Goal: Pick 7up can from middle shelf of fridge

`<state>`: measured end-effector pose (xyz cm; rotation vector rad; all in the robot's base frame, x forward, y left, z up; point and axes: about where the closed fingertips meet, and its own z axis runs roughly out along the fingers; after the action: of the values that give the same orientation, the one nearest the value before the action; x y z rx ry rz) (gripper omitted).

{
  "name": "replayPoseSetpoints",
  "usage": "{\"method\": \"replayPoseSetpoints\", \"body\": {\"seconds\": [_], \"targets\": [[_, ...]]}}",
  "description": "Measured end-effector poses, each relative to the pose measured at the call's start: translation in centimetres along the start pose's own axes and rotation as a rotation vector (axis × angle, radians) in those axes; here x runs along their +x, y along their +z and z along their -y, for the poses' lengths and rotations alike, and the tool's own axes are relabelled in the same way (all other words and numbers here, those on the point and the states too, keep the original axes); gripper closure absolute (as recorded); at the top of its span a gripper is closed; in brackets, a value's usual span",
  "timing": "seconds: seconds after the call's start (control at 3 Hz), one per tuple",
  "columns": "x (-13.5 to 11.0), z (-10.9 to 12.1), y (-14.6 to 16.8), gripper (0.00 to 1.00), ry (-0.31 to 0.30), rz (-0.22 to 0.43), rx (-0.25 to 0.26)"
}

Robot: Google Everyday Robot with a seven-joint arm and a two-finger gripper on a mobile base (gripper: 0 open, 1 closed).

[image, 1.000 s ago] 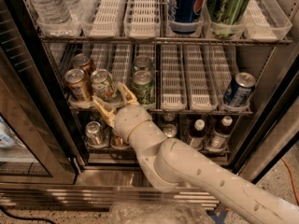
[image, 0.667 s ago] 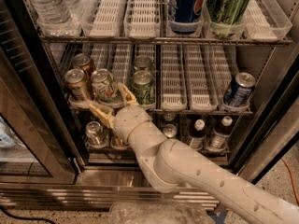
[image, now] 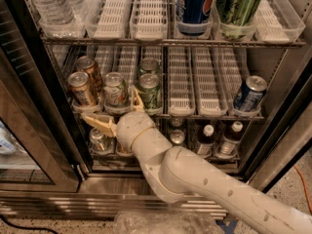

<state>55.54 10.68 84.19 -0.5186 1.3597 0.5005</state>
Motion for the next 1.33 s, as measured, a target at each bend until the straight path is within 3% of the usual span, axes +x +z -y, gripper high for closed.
{"method": "replayPoseSetpoints", "body": {"seconds": [0.67, 1.0, 1.33], "targets": [[-1.4, 0.2, 0.5, 0.08, -0.022, 0.025, -0.003], [-1.5, 0.4, 1.6, 0.15, -0.033, 0.017, -0.011], [0.7, 2.1, 4.1, 0.20, -0.044, -0.018, 0.005]]}}
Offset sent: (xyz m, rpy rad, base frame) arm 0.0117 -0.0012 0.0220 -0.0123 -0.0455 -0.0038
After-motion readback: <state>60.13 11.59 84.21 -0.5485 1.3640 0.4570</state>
